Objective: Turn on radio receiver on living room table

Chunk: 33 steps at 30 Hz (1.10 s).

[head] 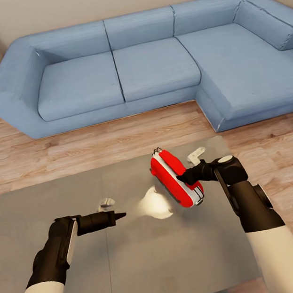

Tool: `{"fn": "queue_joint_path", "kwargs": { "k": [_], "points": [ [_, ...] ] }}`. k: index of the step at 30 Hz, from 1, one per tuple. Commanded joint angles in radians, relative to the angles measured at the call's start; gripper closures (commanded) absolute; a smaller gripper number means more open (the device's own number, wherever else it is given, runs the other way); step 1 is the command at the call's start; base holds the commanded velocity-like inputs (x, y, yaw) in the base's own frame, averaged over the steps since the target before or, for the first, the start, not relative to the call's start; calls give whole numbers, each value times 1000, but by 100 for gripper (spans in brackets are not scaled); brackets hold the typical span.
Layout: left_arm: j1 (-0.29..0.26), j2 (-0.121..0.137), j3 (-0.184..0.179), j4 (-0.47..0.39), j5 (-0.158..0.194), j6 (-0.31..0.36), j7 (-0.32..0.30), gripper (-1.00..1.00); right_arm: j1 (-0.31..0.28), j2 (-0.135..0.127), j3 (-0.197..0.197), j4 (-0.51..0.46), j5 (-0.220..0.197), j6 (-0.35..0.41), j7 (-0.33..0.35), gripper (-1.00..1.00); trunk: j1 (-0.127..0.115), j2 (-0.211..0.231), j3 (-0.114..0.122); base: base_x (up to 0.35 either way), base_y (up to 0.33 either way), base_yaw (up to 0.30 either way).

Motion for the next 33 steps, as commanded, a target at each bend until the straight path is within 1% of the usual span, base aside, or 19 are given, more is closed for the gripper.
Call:
{"fn": "queue_joint_path", "kwargs": {
  "k": [1, 5, 8, 13, 17, 33],
  "points": [
    [0, 0, 0, -1, 0, 6, 0, 100, 0, 1, 0, 6, -5, 6, 6, 100, 0, 0, 0, 0, 0, 0],
    [1, 2, 0, -1, 0, 8, -1, 100, 0, -1, 0, 30, -3, 32, 14, 100, 0, 0, 0, 0, 0, 0],
    [1, 10, 0, 16, -7, -6, -11, 100, 17, -11, -4, 48, 0, 39, 20, 100, 0, 0, 0, 0, 0, 0],
    [1, 11, 0, 44, -8, -15, -13, 100, 45, -13, 0, 78, 10, 49, 21, 100, 0, 0, 0, 0, 0, 0],
    [1, 11, 0, 53, -8, -16, -13, 100, 46, -12, 2, 86, 12, 65, 20, 100, 0, 0, 0, 0, 0, 0],
    [1, 11, 0, 55, -8, -16, -13, 100, 46, -10, -1, 86, 10, 51, 10, 100, 0, 0, 0, 0, 0, 0]
  ]
}}
